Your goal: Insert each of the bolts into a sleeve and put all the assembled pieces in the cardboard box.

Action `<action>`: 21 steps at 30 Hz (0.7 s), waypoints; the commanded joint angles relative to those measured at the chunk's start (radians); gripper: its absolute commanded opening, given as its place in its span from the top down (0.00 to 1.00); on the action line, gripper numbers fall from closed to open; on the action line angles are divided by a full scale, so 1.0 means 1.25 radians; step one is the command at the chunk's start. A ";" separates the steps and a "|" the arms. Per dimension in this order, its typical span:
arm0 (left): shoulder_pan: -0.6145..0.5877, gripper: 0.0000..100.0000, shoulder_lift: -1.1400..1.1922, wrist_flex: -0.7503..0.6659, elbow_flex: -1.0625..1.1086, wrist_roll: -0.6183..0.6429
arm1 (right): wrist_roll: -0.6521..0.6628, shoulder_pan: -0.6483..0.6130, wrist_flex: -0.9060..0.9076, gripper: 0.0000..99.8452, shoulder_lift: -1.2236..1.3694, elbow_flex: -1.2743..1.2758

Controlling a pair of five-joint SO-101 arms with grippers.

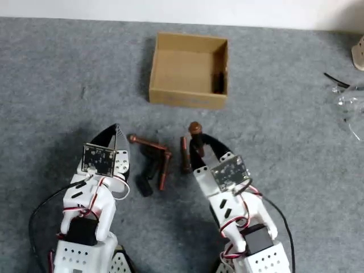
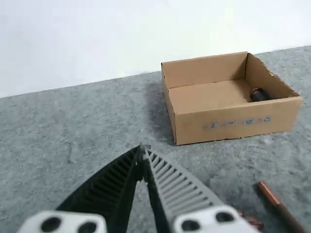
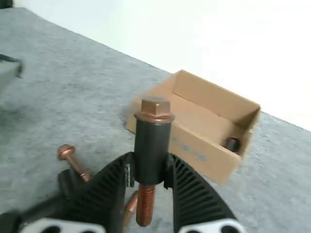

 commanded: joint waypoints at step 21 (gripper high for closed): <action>0.039 0.99 -0.009 -0.018 0.017 -0.005 | -0.050 0.083 -0.003 1.00 -0.010 -0.077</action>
